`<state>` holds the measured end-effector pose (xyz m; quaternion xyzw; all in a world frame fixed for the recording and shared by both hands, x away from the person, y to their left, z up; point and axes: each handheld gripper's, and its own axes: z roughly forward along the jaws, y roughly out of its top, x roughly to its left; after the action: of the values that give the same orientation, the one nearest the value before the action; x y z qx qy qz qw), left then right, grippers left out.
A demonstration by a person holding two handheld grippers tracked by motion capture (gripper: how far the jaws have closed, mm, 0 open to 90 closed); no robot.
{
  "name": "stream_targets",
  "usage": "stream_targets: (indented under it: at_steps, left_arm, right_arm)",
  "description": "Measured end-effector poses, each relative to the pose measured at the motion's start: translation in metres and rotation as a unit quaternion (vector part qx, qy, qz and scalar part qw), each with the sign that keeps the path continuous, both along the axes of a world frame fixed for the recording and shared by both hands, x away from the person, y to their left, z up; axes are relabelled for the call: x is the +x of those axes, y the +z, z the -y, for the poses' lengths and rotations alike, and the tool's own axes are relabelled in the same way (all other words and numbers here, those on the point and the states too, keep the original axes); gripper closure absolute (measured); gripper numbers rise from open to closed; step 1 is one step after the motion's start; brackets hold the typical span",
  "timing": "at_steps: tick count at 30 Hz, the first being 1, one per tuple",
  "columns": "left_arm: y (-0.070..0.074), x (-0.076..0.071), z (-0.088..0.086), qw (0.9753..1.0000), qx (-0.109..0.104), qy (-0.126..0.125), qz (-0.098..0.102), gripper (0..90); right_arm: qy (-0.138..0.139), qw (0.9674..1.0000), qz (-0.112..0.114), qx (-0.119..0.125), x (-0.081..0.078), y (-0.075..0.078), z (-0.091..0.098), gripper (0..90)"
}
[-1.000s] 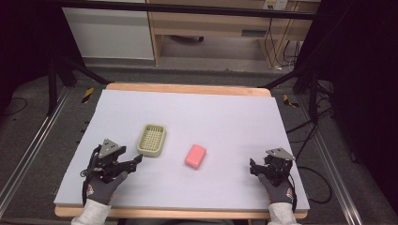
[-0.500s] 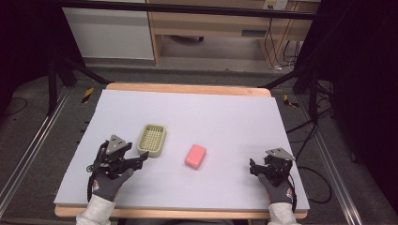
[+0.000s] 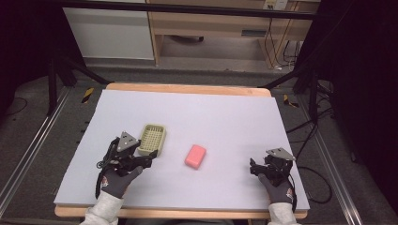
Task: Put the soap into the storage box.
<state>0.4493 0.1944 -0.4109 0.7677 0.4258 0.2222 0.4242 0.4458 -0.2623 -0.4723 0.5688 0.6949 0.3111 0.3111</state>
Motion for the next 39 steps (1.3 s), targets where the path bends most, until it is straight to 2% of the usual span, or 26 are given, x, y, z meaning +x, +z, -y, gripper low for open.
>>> stream_targets:
  at_steps: [25,39]
  left_arm:
    - [-0.003,0.013,0.045,0.9994,0.008,-0.034,-0.006,24.3]
    - [-0.006,0.017,0.063,0.9988,0.015,-0.046,-0.01,22.8]
  right_arm:
    - [0.003,1.0,0.0,-0.001,0.001,0.0,0.0,5.7]
    - [0.001,1.0,0.001,-0.001,0.001,0.0,0.0,5.6]
